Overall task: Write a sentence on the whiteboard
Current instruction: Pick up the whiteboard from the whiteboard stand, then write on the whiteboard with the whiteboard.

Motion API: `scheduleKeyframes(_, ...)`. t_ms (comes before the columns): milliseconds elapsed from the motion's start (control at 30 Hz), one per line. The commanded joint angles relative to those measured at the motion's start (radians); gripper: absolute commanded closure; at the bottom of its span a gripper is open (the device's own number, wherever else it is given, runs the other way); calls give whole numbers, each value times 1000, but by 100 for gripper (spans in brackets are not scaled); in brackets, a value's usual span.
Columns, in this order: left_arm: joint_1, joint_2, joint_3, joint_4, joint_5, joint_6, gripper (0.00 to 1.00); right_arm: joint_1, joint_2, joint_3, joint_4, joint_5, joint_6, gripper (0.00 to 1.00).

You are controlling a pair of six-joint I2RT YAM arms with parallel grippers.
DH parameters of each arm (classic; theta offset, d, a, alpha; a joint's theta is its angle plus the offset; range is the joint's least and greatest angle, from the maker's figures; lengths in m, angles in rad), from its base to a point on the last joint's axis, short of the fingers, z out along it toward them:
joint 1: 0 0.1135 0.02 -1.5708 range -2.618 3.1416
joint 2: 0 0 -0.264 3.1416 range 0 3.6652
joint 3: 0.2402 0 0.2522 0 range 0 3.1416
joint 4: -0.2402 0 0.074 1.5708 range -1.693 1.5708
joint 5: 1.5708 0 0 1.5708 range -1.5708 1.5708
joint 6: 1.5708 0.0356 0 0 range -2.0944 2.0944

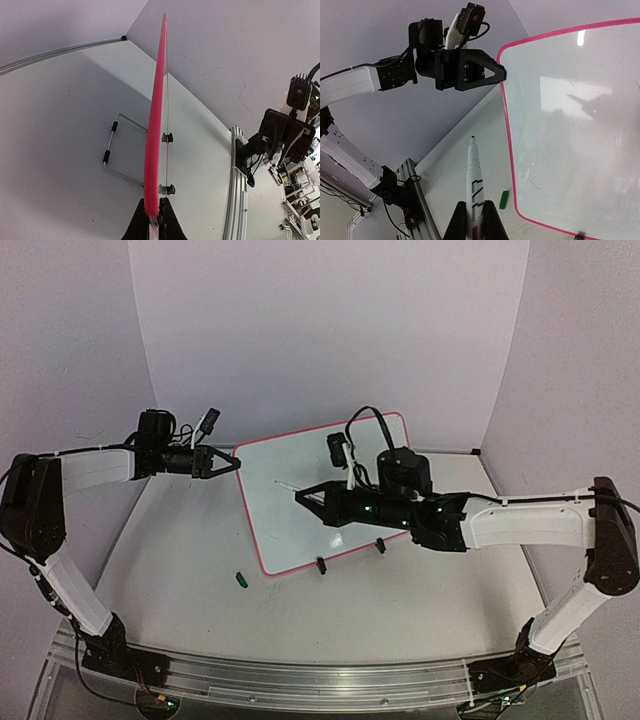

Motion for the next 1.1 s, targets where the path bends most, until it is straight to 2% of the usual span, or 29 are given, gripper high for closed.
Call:
scheduleKeyframes(0, -16, -1, -20, -43, -1, 97, 100, 3, 90, 118, 60, 8, -10, 100)
scheduleKeyframes(433, -16, -6, -19, -50, -10, 101, 100, -53, 323, 347, 62, -53, -9, 100)
scheduleKeyframes(1067, -16, -2, -11, -53, -7, 102, 100, -109, 462, 495, 59, -52, -14, 100)
